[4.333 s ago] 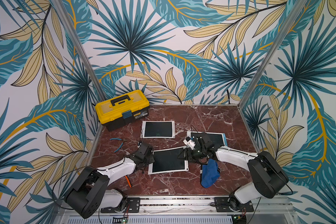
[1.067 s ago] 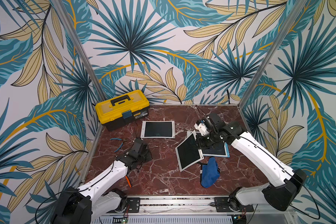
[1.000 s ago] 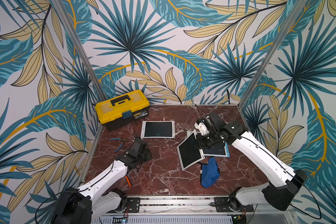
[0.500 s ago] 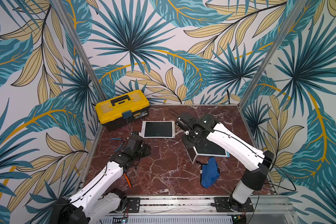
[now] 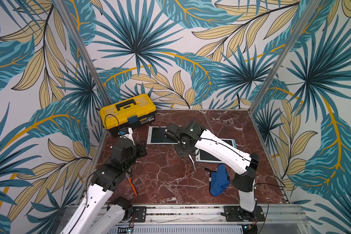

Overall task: Wipe the drawing tablet
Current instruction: Place the drawing tablet at the center of the board.

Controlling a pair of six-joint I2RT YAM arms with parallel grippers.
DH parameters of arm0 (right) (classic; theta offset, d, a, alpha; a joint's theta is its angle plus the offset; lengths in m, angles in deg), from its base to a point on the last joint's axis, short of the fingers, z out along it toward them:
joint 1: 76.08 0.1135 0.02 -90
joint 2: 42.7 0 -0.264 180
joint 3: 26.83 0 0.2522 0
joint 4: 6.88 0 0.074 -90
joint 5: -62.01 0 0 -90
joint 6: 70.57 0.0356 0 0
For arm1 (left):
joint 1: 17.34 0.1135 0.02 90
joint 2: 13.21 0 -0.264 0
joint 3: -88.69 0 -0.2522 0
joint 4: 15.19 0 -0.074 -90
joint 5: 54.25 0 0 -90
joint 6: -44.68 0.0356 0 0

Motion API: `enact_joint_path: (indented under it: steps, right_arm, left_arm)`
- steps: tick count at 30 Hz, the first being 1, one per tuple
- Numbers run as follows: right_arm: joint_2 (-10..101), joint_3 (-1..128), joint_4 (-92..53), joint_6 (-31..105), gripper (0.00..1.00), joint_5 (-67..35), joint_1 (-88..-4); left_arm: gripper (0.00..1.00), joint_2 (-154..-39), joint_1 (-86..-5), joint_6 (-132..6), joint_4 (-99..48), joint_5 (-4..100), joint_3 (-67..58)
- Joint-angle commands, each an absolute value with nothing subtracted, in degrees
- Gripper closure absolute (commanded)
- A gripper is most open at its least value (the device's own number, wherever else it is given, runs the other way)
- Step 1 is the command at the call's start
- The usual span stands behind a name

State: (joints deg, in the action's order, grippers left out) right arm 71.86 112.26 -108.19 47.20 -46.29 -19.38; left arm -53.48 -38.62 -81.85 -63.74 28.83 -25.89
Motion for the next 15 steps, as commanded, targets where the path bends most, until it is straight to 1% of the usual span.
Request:
enact_joint_path:
  steps: [1,6,15]
  right_arm:
    - [74.7,112.8,-110.3,49.4,0.91,-48.2,-18.7]
    - [79.5,115.7,-110.8,50.0,0.91,-50.6,-16.0]
    - [86.6,117.0,-108.4,51.0,0.91,-52.1,-13.2]
  left_arm:
    - [0.76,-47.7,-38.3,-80.8,-65.5,25.6,-23.7]
    - [0.78,-41.8,-38.3,-78.9,-67.2,23.4,-21.9]
    - [0.77,-40.4,-38.2,-78.3,-68.5,23.4,-20.7]
